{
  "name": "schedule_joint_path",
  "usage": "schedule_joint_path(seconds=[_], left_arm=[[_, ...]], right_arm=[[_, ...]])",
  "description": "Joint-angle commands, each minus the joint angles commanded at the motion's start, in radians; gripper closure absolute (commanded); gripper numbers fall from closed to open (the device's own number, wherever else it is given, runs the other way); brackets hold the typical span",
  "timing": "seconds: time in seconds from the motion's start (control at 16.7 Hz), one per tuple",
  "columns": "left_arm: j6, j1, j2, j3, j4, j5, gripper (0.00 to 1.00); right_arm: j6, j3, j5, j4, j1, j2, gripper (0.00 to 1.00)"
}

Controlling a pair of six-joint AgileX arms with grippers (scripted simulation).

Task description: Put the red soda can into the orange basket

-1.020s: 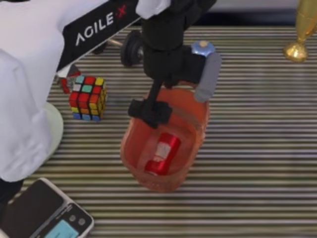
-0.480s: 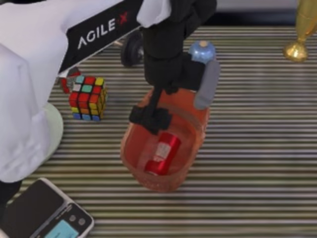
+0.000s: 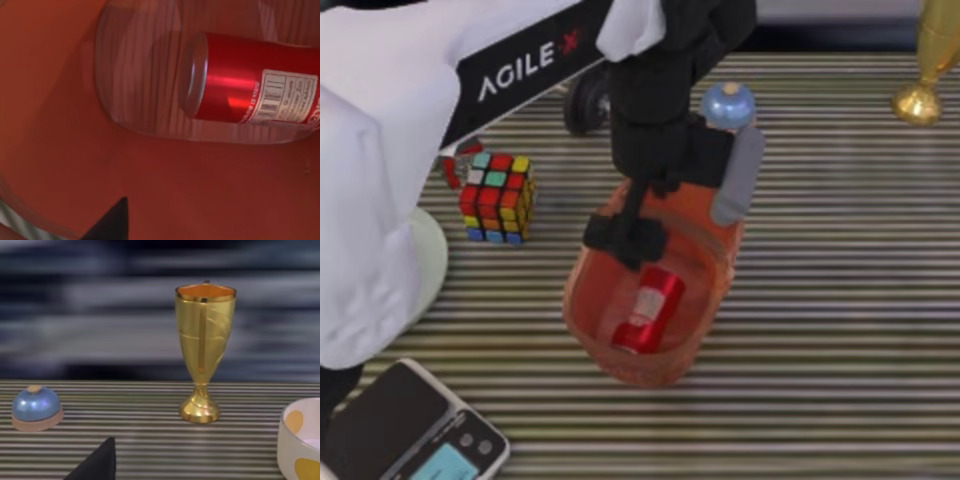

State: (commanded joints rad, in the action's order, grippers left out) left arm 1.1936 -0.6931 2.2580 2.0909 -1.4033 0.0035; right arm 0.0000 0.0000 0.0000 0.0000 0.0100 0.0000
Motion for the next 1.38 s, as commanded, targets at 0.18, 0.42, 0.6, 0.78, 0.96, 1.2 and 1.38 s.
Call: schedule_joint_path(seconds=[0.18,0.42,0.6,0.78,0.96,1.2,1.38], left_arm=[[0.0,0.0,0.0,0.0,0.0,0.0,0.45],[0.0,0.0,0.0,0.0,0.0,0.0,0.75],[0.0,0.0,0.0,0.0,0.0,0.0,0.98],[0.0,0.0,0.0,0.0,0.0,0.0,1.0],[0.0,0.0,0.0,0.0,0.0,0.0,1.0],[0.0,0.0,0.0,0.0,0.0,0.0,1.0],[0.0,0.0,0.0,0.0,0.0,0.0,1.0]], right_arm=[[0.0,0.0,0.0,0.0,0.0,0.0,0.0],[0.0,0.0,0.0,0.0,0.0,0.0,0.0],[0.0,0.0,0.0,0.0,0.0,0.0,0.0],[0.0,0.0,0.0,0.0,0.0,0.0,0.0],[0.0,0.0,0.0,0.0,0.0,0.0,0.0],[0.0,0.0,0.0,0.0,0.0,0.0,0.0],[0.0,0.0,0.0,0.0,0.0,0.0,0.0]])
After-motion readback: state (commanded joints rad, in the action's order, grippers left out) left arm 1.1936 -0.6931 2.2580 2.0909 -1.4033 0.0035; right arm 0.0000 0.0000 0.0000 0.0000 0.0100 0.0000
